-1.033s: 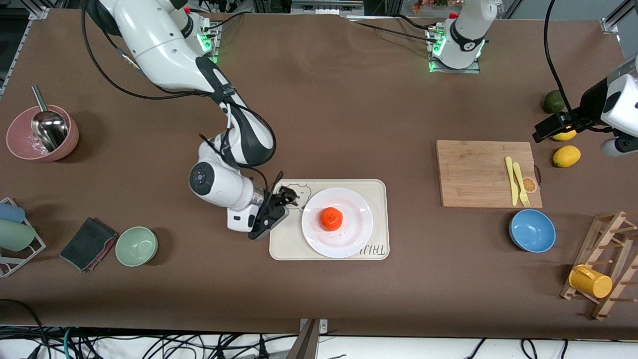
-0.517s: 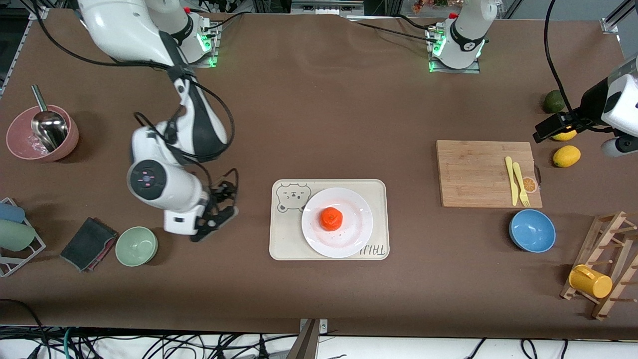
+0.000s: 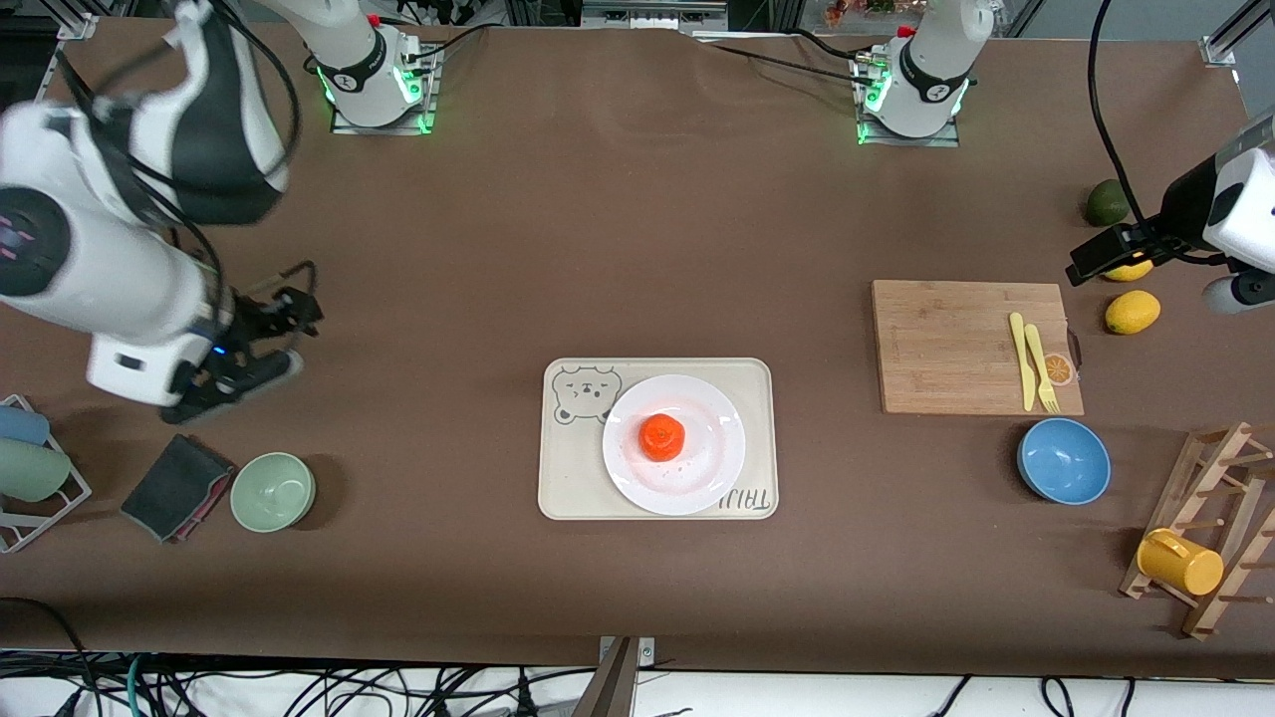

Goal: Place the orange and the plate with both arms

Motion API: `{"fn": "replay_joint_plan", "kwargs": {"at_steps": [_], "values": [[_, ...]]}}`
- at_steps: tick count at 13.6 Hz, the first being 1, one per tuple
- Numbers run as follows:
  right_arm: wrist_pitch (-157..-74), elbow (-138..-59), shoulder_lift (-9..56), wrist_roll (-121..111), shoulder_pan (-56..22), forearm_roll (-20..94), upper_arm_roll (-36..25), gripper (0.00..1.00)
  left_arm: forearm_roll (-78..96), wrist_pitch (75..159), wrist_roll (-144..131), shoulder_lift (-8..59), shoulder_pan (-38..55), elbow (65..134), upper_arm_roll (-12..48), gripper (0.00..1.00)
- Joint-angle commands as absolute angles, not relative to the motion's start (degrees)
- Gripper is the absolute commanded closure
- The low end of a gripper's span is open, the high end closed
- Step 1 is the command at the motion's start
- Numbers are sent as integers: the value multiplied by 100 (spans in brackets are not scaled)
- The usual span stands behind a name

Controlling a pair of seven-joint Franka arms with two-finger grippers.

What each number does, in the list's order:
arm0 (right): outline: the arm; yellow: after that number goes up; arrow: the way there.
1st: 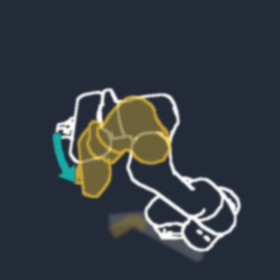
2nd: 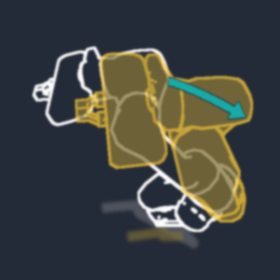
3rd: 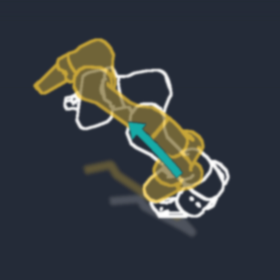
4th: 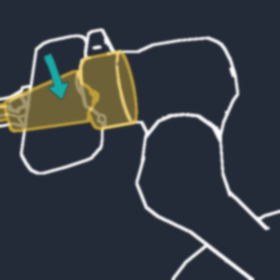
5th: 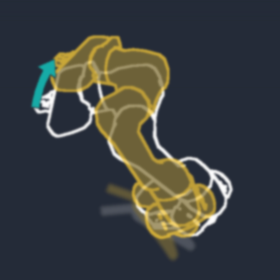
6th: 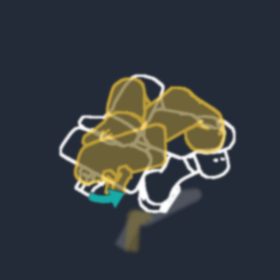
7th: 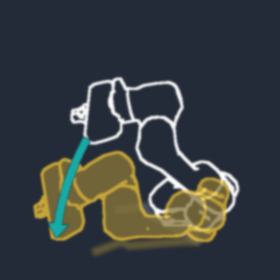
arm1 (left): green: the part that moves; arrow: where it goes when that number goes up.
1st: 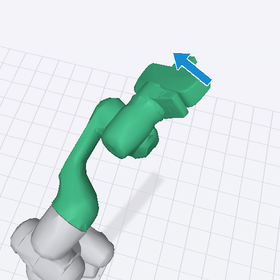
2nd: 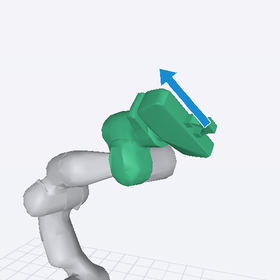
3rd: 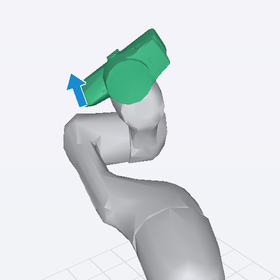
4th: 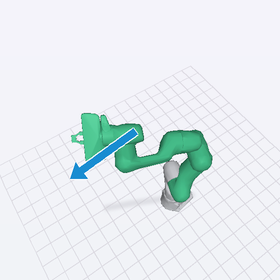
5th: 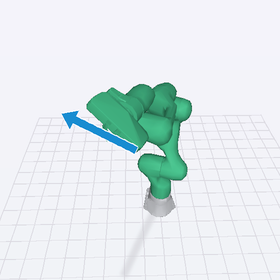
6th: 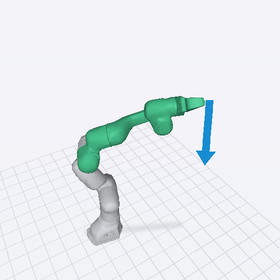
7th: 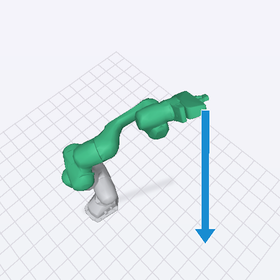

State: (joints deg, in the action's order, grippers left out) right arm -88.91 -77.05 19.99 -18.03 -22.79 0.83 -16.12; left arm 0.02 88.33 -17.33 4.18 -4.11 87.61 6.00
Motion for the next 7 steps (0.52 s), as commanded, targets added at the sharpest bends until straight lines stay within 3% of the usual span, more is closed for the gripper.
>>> {"fn": "replay_joint_plan", "kwargs": {"at_steps": [1,3,6,7], "values": [[-8553,-8311,1356,-1135,-2093,-35,-1565,0,-53,8789,-1679,466,-396,8631,580,0],[-8840,-9110,777,-776,-1751,-44,-1303,0,-61,8789,-1679,466,-396,8631,580,0],[-9605,-10255,-138,-545,-627,-35,-328,0,-62,8789,-1670,466,-396,8631,580,0],[-9250,-10283,-306,-606,-346,-9,-73,0,-53,8789,-1679,466,-396,8631,589,0]]}}
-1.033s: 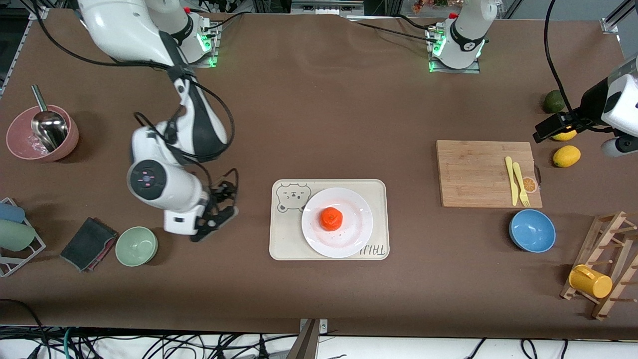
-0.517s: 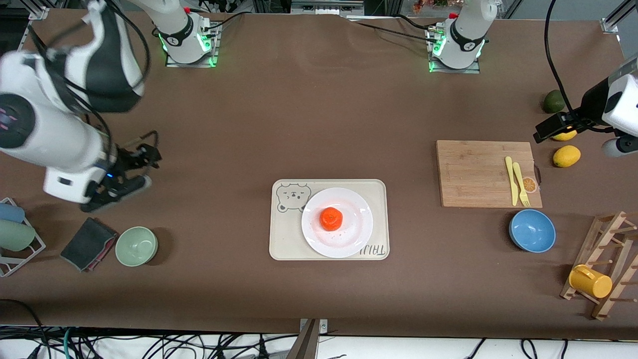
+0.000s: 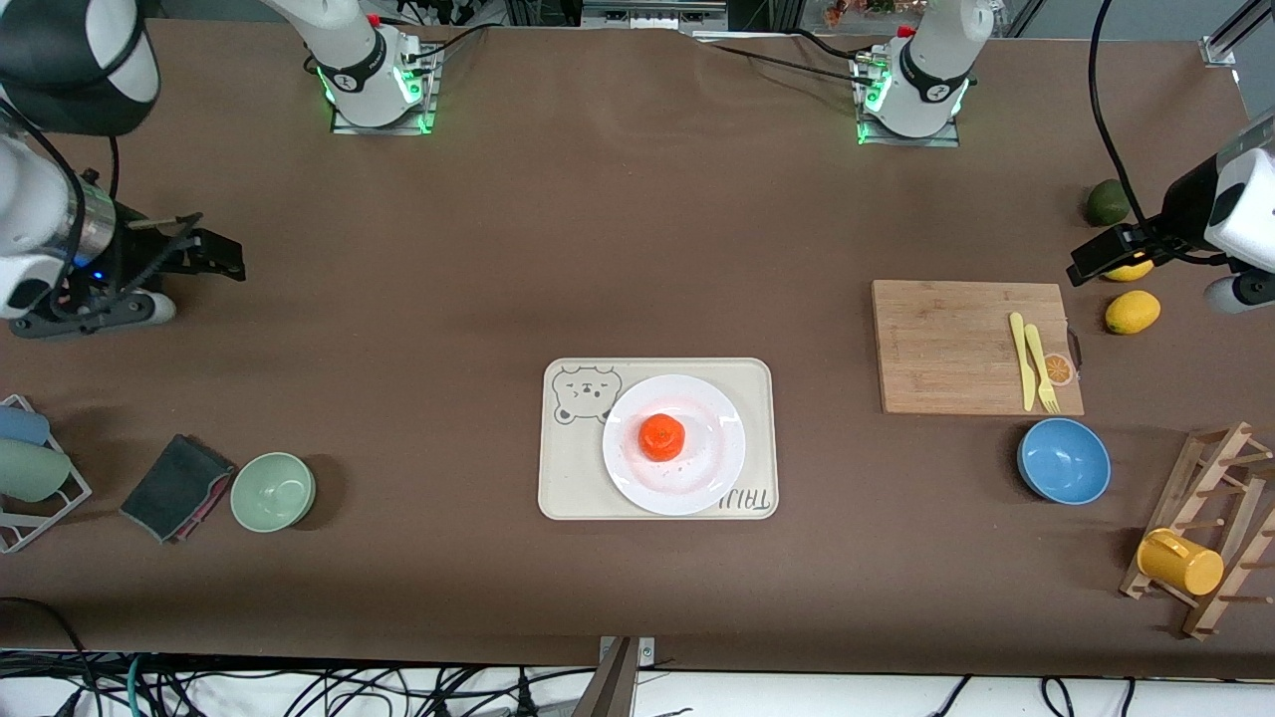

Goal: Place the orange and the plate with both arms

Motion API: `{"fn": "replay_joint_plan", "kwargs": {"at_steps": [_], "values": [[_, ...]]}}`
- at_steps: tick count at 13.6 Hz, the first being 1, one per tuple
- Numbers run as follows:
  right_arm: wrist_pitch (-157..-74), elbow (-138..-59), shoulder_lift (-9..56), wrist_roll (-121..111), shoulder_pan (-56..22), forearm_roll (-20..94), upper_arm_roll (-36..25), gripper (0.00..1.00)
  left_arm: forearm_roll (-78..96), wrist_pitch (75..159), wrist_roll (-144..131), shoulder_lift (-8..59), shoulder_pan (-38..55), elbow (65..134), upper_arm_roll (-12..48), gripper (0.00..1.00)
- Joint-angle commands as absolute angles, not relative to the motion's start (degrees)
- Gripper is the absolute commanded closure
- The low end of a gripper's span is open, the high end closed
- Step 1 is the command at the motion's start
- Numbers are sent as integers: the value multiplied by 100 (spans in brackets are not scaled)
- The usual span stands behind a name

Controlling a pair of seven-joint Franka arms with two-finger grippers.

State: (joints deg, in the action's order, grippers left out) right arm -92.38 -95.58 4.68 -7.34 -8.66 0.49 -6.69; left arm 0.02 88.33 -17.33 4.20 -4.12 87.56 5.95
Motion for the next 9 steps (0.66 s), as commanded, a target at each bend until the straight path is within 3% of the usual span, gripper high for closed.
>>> {"fn": "replay_joint_plan", "kwargs": {"at_steps": [1,4,9], "values": [[-8794,-10274,-334,-702,-308,52,17,0,-61,8789,-1679,466,-396,8631,580,0],[-9613,-10099,-211,-773,-246,-297,0,0,-61,8789,-1679,466,-396,8631,580,0],[-9370,-9580,-167,-607,-229,-11,-114,0,-53,8798,-1679,466,-396,8631,580,0]]}}
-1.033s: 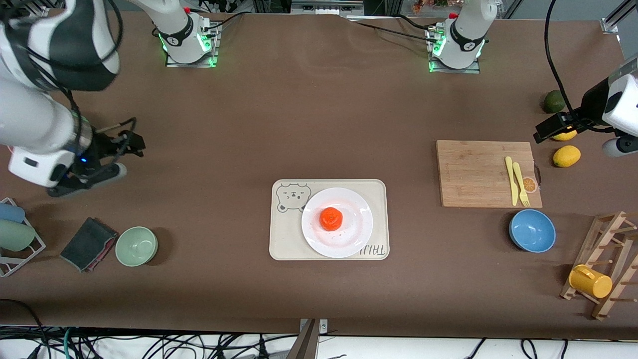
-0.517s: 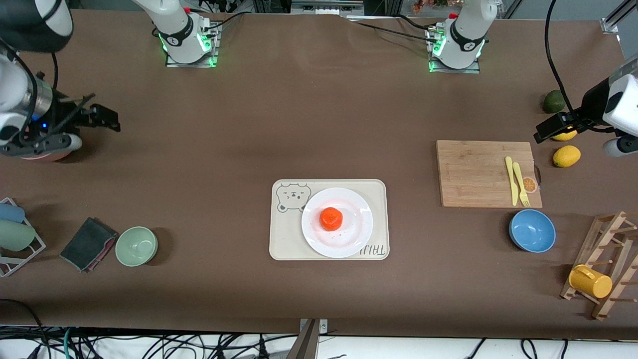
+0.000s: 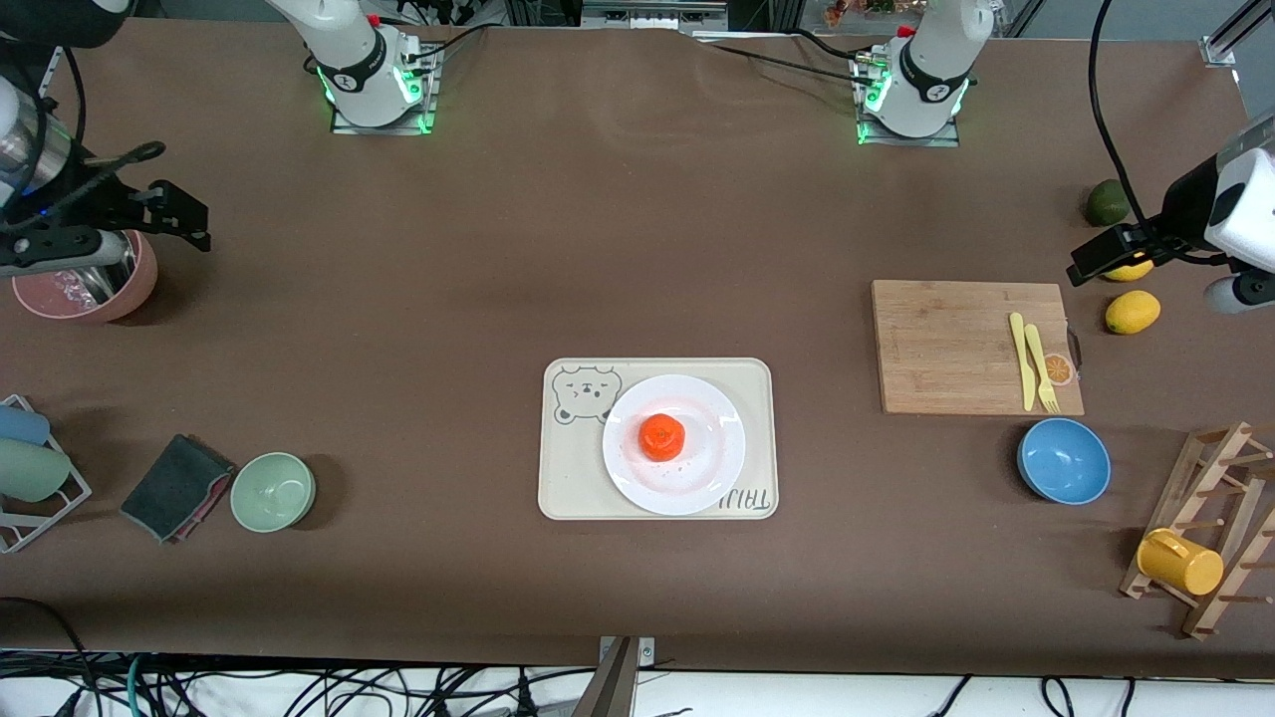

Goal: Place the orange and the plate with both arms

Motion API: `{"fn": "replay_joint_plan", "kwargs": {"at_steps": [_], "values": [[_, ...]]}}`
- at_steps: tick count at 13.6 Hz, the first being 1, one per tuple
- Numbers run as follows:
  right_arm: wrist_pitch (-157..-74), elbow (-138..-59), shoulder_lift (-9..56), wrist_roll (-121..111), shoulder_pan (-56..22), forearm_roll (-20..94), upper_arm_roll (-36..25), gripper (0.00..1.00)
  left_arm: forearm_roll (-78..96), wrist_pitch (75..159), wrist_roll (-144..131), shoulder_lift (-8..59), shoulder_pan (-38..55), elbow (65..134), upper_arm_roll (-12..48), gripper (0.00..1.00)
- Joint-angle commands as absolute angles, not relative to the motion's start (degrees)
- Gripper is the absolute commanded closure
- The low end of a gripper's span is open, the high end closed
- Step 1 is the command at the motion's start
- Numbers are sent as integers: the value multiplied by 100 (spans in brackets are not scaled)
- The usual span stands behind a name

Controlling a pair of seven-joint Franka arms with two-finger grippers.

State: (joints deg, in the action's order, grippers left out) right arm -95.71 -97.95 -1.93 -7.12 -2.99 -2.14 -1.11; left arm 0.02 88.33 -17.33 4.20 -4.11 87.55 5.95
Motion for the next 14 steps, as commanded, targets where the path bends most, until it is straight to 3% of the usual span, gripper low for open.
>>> {"fn": "replay_joint_plan", "kwargs": {"at_steps": [1,14], "values": [[-9360,-9563,-167,-380,-229,217,-201,0,-53,8798,-1679,466,-396,8631,580,0],[-9150,-9589,-184,-255,-220,18,-185,0,-53,8789,-1679,466,-396,8640,580,0]]}}
